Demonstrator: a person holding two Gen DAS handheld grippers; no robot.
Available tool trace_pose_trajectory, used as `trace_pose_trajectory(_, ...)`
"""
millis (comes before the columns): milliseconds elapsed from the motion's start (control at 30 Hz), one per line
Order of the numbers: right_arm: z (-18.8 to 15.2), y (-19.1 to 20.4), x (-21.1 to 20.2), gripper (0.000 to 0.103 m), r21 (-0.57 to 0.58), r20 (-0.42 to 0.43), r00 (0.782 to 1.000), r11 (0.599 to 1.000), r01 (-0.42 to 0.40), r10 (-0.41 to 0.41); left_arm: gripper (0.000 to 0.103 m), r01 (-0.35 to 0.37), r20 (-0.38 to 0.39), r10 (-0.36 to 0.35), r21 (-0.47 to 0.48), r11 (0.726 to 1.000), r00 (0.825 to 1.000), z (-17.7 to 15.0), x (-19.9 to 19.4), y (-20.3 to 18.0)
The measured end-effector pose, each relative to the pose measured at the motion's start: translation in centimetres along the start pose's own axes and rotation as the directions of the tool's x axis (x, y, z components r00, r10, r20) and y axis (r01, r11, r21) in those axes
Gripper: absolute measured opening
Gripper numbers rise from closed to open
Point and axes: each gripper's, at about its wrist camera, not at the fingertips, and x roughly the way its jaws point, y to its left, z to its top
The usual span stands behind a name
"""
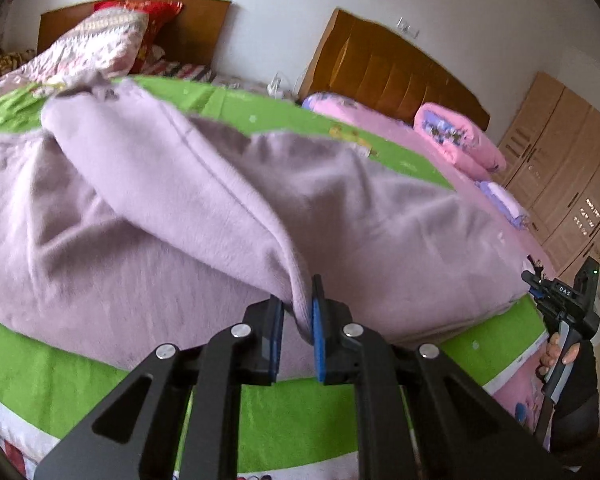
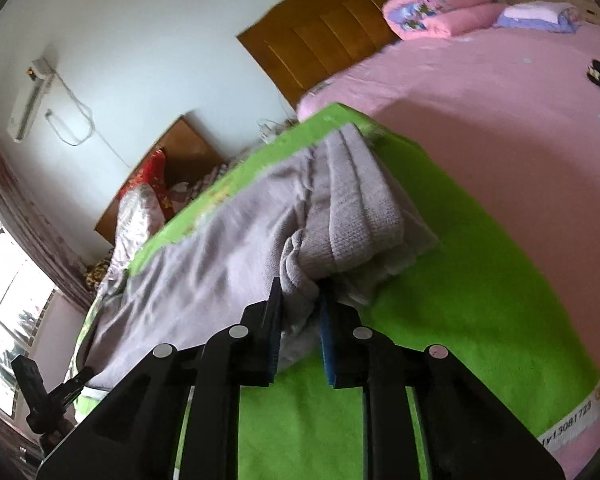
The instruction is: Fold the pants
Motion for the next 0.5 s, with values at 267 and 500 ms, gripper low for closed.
trace_pose_trajectory(267,0.4,0.3,-0.3,0.016,-0.003,0.025,1.000,1.000,-0.008,0.008,0.013,-0.011,-0.007,0.011,0.001,1.000,1.000,-0.5,0.3,-0.3)
trace_pose_trajectory(500,1.0,1.4,-1.5,0.016,-0.039,0.085,0.996,0.999,0.007,-0.003,0.013,0.011,0.049,-0.011,-0.004,1.000,0.999,-0.3,-1.4,-0.9)
